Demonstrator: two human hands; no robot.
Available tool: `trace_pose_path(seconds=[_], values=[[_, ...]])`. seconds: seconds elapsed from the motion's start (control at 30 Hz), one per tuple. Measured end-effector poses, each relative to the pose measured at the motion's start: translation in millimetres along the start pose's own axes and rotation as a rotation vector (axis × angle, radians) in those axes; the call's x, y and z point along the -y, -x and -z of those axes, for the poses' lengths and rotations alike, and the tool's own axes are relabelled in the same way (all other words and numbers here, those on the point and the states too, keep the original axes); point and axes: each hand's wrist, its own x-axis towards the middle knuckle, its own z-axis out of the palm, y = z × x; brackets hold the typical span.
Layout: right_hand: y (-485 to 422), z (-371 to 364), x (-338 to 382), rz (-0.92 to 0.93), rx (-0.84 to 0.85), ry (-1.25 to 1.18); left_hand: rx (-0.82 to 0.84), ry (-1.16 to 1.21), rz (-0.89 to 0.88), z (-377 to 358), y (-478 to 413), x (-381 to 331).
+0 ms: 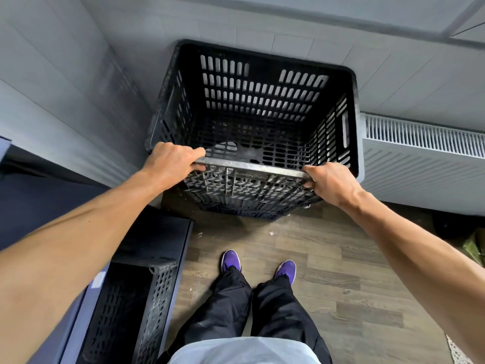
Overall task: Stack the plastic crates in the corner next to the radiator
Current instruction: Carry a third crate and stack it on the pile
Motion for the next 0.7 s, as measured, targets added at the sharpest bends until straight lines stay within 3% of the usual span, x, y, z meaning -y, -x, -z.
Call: trace_pose_path(seconds=[0.53,0.7], values=[[-7.1,-14.7,-8.4,-0.01,-0.002,0.077,0.004,0.103,0.042,-16.3,-3.6,-7.2],[-8.9,-16.0,-15.3,-0.026,0.002,0.076,0.08,0.129,0.056,-13.5,-13.1,-12.4]])
